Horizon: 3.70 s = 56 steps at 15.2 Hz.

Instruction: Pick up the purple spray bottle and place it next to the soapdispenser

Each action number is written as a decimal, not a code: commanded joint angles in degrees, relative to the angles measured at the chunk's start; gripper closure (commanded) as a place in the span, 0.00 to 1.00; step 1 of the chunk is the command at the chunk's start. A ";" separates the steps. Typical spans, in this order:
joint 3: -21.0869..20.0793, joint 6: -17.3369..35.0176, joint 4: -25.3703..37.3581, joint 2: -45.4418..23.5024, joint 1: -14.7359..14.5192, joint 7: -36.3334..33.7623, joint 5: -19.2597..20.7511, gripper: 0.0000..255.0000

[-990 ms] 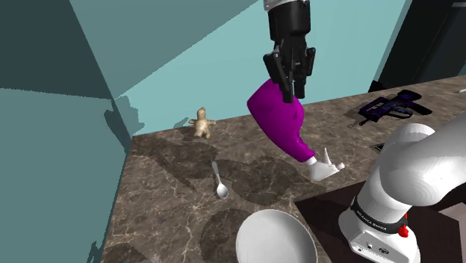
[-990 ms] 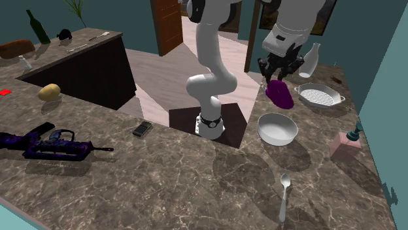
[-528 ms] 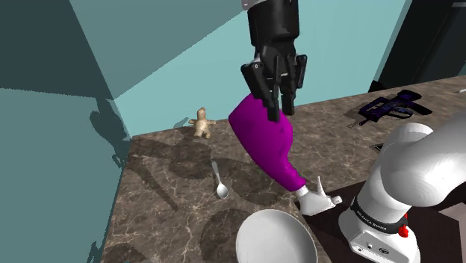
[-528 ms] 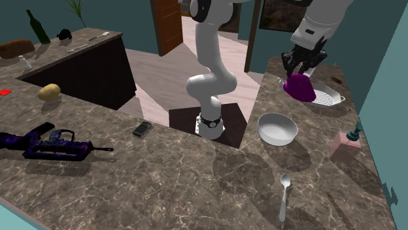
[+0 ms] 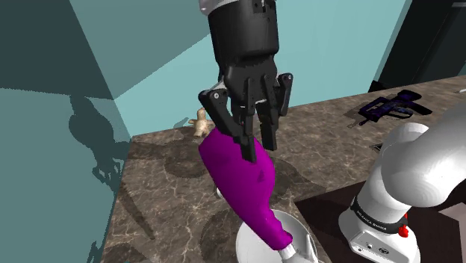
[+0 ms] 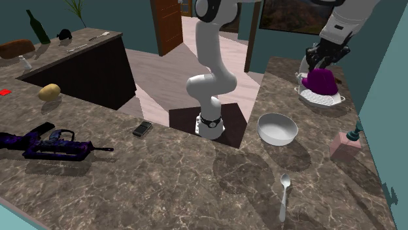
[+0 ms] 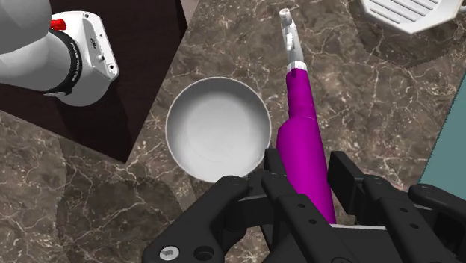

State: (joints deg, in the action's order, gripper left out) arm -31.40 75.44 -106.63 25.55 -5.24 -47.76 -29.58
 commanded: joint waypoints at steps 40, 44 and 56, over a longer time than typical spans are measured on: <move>-25.88 29.19 9.75 -36.39 -9.93 -31.34 19.76 1.00; -25.76 32.11 6.92 -36.68 -9.92 -30.73 19.85 1.00; -24.96 40.77 -0.18 -39.25 -10.86 -29.89 21.50 1.00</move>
State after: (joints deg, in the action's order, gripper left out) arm -56.41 115.40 -106.12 -13.55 -16.03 -77.72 -8.17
